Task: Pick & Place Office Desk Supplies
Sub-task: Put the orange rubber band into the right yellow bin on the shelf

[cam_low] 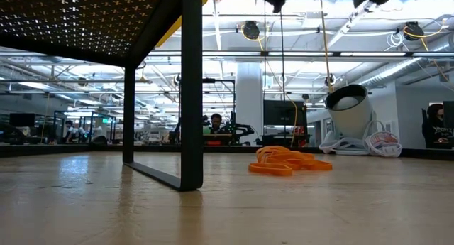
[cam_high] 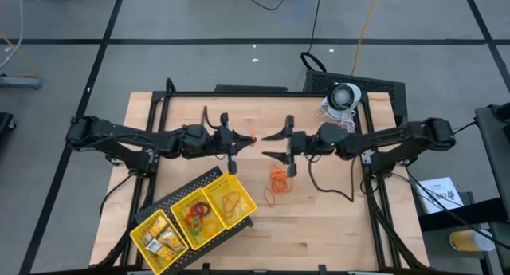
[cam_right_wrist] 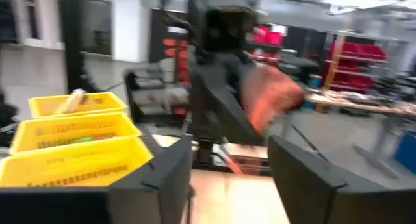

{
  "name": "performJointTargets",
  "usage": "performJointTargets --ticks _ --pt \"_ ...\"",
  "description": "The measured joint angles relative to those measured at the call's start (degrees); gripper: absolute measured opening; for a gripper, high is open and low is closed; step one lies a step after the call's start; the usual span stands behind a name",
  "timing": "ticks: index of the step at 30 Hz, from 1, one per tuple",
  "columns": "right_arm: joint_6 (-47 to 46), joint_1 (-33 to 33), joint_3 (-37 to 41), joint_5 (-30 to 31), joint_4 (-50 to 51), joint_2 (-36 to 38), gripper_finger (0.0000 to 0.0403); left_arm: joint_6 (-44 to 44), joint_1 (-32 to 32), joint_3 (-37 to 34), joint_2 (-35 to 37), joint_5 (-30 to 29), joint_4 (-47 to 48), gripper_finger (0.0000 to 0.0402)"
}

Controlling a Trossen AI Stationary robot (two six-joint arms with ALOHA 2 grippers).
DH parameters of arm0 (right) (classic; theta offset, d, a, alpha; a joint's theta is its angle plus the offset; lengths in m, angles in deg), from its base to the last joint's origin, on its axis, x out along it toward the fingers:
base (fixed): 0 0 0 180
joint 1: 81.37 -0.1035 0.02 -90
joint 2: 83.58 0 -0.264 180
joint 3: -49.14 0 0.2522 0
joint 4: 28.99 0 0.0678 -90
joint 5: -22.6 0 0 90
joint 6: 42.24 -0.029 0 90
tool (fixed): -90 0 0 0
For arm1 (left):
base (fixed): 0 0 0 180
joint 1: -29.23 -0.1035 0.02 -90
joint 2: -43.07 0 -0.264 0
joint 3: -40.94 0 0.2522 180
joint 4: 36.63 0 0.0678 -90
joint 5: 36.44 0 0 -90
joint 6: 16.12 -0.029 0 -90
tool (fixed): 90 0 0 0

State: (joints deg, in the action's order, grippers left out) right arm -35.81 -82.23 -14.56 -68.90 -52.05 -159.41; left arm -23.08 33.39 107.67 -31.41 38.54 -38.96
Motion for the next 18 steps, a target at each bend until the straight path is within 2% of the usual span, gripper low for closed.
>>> performJointTargets --ticks 5,10,12,14,18 --pt "-2.3 0.0 2.5 5.0 6.9 7.4 0.0227 3.5 0.7 0.0 6.1 2.1 6.5 0.0011" --pt "-5.1 0.0 8.1 6.1 7.6 13.0 0.0229 8.4 3.4 0.0 13.0 17.7 16.0 0.0011" --pt "-6.3 0.0 10.2 6.2 7.5 14.8 0.0224 8.9 5.5 0.1 14.6 22.1 19.2 0.0013" --pt "-7.2 0.0 12.1 6.2 6.6 16.1 0.0218 9.0 8.3 0.1 15.4 24.0 22.3 0.0008" --pt "-7.3 0.0 15.7 6.1 0.6 17.1 0.0209 9.7 12.9 0.0 15.7 24.2 25.7 0.0011"
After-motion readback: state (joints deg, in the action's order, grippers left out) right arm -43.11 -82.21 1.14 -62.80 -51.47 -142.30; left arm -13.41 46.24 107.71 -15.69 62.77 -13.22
